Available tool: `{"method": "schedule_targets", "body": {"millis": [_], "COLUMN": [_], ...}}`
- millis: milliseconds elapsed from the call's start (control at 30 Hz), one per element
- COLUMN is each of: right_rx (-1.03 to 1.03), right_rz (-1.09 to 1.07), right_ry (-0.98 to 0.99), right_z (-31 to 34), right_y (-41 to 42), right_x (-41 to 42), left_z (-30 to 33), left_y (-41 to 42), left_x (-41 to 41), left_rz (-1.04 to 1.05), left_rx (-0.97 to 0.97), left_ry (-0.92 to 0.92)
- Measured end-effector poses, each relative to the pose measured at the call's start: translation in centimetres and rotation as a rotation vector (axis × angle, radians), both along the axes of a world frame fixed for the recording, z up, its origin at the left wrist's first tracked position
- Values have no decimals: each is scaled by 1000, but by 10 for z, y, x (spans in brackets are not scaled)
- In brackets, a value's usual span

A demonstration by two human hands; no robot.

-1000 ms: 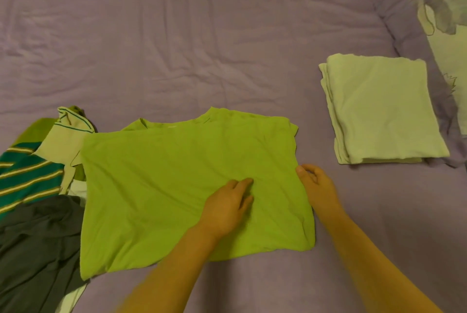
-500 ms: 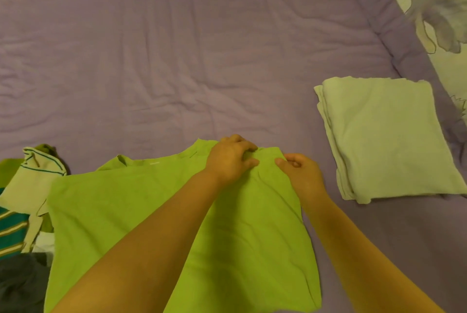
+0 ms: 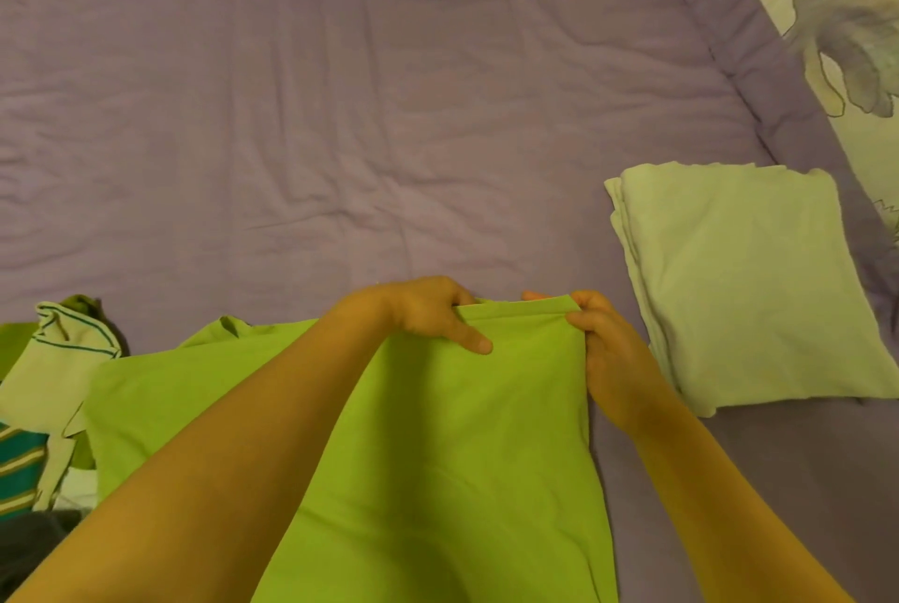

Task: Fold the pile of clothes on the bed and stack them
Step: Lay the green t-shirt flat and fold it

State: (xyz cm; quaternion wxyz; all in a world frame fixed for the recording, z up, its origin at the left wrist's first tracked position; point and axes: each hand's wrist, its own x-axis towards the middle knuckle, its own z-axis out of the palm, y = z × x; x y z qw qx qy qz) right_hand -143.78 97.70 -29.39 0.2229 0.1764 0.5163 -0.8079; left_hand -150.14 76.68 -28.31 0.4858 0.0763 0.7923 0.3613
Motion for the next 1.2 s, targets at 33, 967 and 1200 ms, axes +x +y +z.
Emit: {"method": "schedule_targets", "body": {"millis": [33,967,1200], "right_rx": [32,1560,1689], "right_rz": [38,667,796], "right_ry": [13,715,648], "right_z": [-1,-42,-60], "right_y": [0,-59,-53], "right_x": [-3,81,60], "left_z": [-1,-53,-66], "left_y": [-3,-8,-68], "left_x": [2,152,186], "left_rz": [22,203,129], "left_rx": [25,-597,-713], "left_ry": [-12,972,766]}}
